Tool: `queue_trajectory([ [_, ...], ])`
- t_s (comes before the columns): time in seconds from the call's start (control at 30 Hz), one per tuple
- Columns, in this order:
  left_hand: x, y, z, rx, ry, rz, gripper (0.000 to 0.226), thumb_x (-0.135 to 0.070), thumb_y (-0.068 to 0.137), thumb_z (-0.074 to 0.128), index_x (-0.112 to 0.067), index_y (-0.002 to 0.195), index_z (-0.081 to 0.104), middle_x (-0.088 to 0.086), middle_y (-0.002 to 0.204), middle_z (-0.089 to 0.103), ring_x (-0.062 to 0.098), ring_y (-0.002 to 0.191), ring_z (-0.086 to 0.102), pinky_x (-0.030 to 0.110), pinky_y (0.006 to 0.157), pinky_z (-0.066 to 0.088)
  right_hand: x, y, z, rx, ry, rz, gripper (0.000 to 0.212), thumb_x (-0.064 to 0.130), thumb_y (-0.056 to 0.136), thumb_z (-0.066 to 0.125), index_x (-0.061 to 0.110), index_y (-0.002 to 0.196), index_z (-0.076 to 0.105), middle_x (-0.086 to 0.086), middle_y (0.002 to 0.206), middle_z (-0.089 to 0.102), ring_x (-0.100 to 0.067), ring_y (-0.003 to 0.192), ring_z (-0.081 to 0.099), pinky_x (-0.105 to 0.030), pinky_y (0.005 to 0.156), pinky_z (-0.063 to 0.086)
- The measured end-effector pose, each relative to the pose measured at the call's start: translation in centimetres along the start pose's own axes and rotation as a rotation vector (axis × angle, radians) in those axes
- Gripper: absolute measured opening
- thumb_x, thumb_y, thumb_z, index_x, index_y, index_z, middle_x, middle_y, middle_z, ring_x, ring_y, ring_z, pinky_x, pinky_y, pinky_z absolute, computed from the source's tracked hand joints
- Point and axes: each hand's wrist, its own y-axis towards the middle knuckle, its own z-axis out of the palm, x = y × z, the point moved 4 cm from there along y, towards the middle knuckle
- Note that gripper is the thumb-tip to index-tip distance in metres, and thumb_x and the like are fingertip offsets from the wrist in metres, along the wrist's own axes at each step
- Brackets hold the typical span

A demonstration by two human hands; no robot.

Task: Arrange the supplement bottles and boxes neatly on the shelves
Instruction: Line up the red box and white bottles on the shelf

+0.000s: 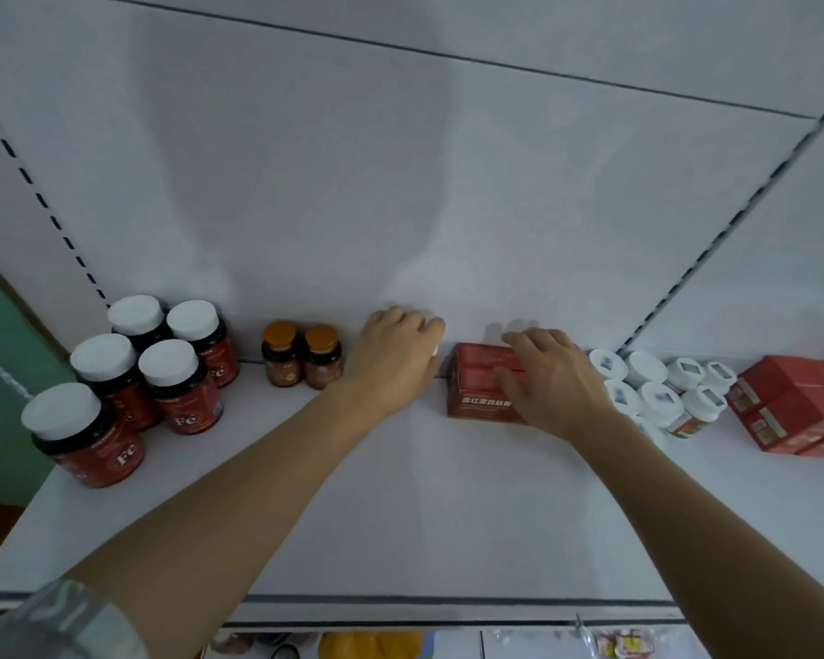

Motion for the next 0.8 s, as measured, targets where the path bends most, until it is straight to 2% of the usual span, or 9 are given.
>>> queue_trajectory([
  [0.17, -4.7, 1.0, 0.5, 0.085, -0.102, 0.013, 0.05, -0.052, 0.09, 0.054, -0.018, 0.127, 0.049, 0.006, 0.113, 0.062, 0.028, 0.104, 0.058, 0.041, 0.081, 0.049, -3.0, -1.2, -0.2, 0.176, -0.039, -0.003, 0.066, 0.06, 0.08, 0.056, 0.027, 0.136, 0.043, -0.003, 0.124, 0.053, -0.031, 0.109, 0.056, -0.041, 0.09, 0.047],
  [0.3, -6.9, 1.2, 2.0, 0.178, -0.011, -0.079, 0.062, -0.057, 0.085, 0.06, -0.017, 0.13, 0.046, 0.008, 0.121, 0.061, 0.03, 0.108, 0.059, 0.041, 0.082, 0.049, -4.0, -1.6, 0.8, 0.27, -0.063, -0.057, 0.076, 0.057, 0.077, 0.06, 0.027, 0.143, 0.035, -0.005, 0.133, 0.046, -0.032, 0.115, 0.054, -0.04, 0.093, 0.047],
  [0.4, -7.5, 1.5, 3.1, 0.233, 0.044, -0.159, 0.067, -0.054, 0.086, 0.062, -0.011, 0.133, 0.043, 0.011, 0.118, 0.061, 0.03, 0.106, 0.06, 0.039, 0.077, 0.049, -4.7, -1.2, 1.3, 0.281, -0.038, -0.092, 0.073, 0.049, 0.082, 0.06, 0.024, 0.145, 0.032, -0.007, 0.136, 0.042, -0.033, 0.118, 0.052, -0.043, 0.092, 0.049],
  [0.53, -8.0, 1.6, 4.0, 0.304, 0.071, -0.201, 0.055, -0.043, 0.091, 0.06, -0.007, 0.13, 0.045, 0.015, 0.112, 0.062, 0.034, 0.1, 0.063, 0.039, 0.072, 0.049, -5.6, -0.9, 2.2, 0.3, -0.008, -0.118, 0.067, 0.041, 0.083, 0.063, 0.021, 0.141, 0.037, -0.008, 0.137, 0.042, -0.034, 0.118, 0.052, -0.045, 0.089, 0.051],
  [0.67, -8.1, 1.7, 4.4, 0.321, 0.038, -0.237, 0.04, -0.036, 0.092, 0.061, -0.007, 0.117, 0.05, 0.015, 0.107, 0.065, 0.034, 0.097, 0.064, 0.038, 0.07, 0.046, -6.0, -0.6, 3.1, 0.296, -0.039, -0.155, 0.052, 0.034, 0.085, 0.061, 0.016, 0.132, 0.046, -0.008, 0.135, 0.042, -0.033, 0.113, 0.055, -0.04, 0.077, 0.053],
  [0.8, -7.7, 2.2, 4.4, 0.352, -0.017, -0.257, 0.04, -0.037, 0.091, 0.064, -0.007, 0.114, 0.051, 0.016, 0.108, 0.064, 0.033, 0.099, 0.063, 0.037, 0.073, 0.046, -6.2, -0.4, 3.4, 0.279, -0.029, -0.175, 0.049, 0.031, 0.087, 0.06, 0.016, 0.132, 0.048, -0.008, 0.135, 0.043, -0.031, 0.107, 0.059, -0.038, 0.073, 0.052],
])
